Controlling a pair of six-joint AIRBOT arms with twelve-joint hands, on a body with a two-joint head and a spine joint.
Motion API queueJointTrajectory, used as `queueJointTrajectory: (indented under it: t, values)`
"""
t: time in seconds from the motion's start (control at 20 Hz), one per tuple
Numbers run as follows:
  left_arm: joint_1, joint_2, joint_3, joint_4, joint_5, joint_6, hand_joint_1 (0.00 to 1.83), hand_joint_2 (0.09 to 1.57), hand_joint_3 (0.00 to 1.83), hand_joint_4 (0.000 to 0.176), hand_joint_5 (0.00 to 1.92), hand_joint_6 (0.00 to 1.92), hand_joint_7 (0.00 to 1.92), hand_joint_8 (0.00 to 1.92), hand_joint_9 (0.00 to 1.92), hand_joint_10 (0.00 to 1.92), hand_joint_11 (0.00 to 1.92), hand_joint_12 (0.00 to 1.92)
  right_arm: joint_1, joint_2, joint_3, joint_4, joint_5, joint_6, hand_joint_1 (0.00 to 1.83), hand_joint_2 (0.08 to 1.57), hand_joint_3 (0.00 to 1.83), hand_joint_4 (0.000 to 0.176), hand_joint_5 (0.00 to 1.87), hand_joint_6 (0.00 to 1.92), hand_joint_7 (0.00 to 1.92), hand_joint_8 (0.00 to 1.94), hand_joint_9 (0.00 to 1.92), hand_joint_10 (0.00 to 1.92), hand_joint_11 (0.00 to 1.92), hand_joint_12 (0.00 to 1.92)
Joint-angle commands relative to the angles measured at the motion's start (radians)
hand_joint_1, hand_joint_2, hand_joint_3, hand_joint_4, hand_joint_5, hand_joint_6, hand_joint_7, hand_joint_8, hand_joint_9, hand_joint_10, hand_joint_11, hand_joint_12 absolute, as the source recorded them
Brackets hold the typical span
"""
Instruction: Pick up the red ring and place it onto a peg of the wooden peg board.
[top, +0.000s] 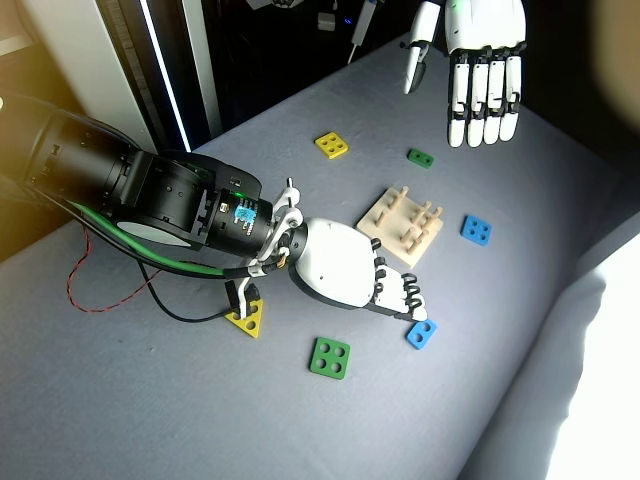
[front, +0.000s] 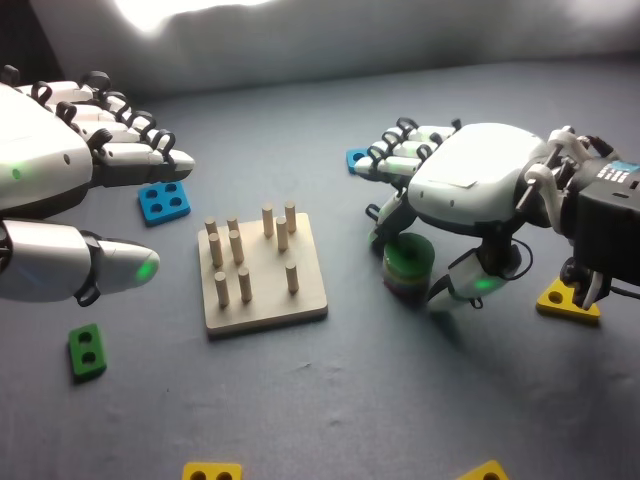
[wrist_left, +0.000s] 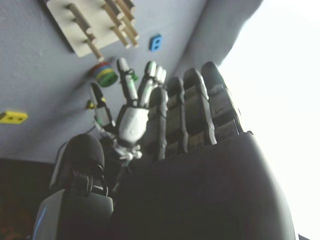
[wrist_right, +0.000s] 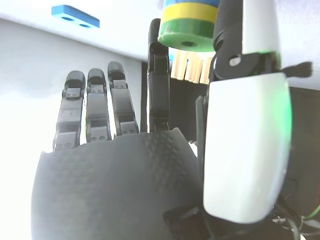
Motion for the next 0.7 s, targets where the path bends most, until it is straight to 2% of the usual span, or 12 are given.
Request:
queueJointTrajectory:
  t: [0.0,0.2,0.35,0.4,0.5,0.55,0.65]
  values:
    - [-0.017,0.012,0.004,-0.007,-0.067,0.002,0.0,1.37,0.0,0.0,0.19,0.0,0.18,0.0,0.14,0.0,0.0,0.29,0.004,0.01,0.002,-0.006,0.105,0.008,0.9,0.83,0.0,0.176,0.7,0.01,0.07,0.02,0.0,0.0,0.0,0.0]
    - [-0.017,0.012,0.004,-0.007,-0.067,0.002,0.0,1.37,0.0,0.0,0.2,0.0,0.17,0.0,0.12,0.0,0.0,0.31,-0.003,0.005,0.002,-0.006,0.105,0.013,0.86,0.85,0.01,0.176,0.66,0.0,0.05,0.0,0.0,0.0,0.0,0.0]
    - [-0.018,0.012,0.004,-0.007,-0.066,0.002,0.0,1.37,0.0,0.0,0.18,0.0,0.17,0.0,0.12,0.0,0.0,0.28,-0.005,0.005,0.003,-0.006,0.106,0.013,0.97,0.8,0.0,0.137,0.75,0.02,0.15,0.01,0.0,0.0,0.0,0.0]
    - [-0.018,0.012,0.004,-0.007,-0.066,0.002,0.0,1.37,0.0,0.0,0.18,0.0,0.16,0.0,0.11,0.0,0.0,0.27,-0.005,0.005,0.003,-0.006,0.107,0.013,0.91,0.83,0.01,0.168,0.72,0.0,0.09,0.0,0.0,0.0,0.0,0.0]
    - [-0.018,0.012,0.004,-0.007,-0.066,0.002,0.0,1.37,0.0,0.0,0.17,0.0,0.15,0.0,0.1,0.0,0.0,0.23,-0.005,0.005,0.003,-0.006,0.108,0.012,0.93,0.83,0.0,0.159,0.74,0.01,0.17,0.01,0.0,0.0,0.0,0.0]
    - [-0.018,0.012,0.004,-0.007,-0.066,0.002,0.0,1.37,0.0,0.0,0.18,0.0,0.16,0.0,0.11,0.0,0.0,0.27,-0.005,0.005,0.003,-0.006,0.108,0.012,0.99,0.81,0.0,0.17,0.76,0.01,0.18,0.01,0.0,0.0,0.0,0.0]
    - [-0.018,0.012,0.004,-0.007,-0.066,0.002,0.0,1.37,0.0,0.0,0.19,0.0,0.17,0.01,0.12,0.0,0.0,0.28,-0.005,0.005,0.003,-0.006,0.108,0.012,0.98,0.84,0.0,0.173,0.82,0.01,0.21,0.0,0.0,0.0,0.0,0.0]
